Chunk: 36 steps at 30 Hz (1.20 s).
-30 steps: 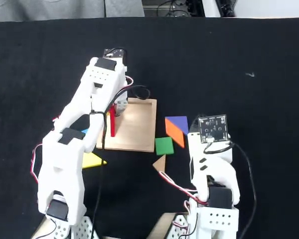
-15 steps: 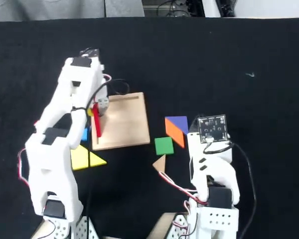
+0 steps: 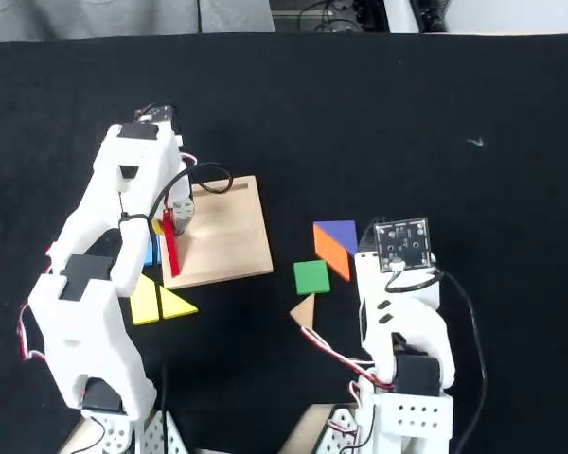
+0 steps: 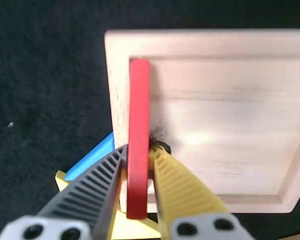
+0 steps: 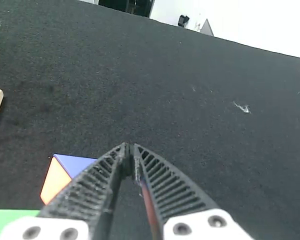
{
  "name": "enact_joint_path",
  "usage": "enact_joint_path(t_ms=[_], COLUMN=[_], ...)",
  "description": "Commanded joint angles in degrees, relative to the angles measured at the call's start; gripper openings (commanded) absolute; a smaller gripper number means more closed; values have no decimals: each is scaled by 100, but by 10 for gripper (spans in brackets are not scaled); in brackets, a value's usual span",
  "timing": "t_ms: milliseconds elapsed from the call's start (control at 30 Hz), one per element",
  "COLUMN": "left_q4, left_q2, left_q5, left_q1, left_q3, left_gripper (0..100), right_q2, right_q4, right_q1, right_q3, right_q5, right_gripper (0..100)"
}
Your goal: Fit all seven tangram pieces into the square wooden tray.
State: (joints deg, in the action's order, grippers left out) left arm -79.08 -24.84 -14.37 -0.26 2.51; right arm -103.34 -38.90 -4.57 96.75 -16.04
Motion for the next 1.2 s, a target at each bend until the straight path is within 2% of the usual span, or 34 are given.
enact_joint_path(t_ms=[0,67,267,500,667,867,1033,1167], left_q4=[-79,-132,-290,-1011,-1011,-712,448,624], left_q2=[413,413,413,413,360,378,26,-123], left_q5=[-325,-475,-510,-519,-519,-519,-519,-510], left_q1=[-145,-163,-57,312,532,743,1341,1543], left_q3=[92,207,541,1174,1218,1411,954,936], left_gripper=[109,137,137,137,137,137,137,137], right_q2=[-426,-426,-426,-426,-426,-426,-426,-426], right_q4=[105,105,105,105,105,105,105,105], right_q1=[70,70,70,70,70,70,70,62], right_q3=[-22,-22,-22,-22,-22,-22,-22,-22], right_q5=[35,35,35,35,35,35,35,35], right_gripper=[12,12,12,12,12,12,12,12])
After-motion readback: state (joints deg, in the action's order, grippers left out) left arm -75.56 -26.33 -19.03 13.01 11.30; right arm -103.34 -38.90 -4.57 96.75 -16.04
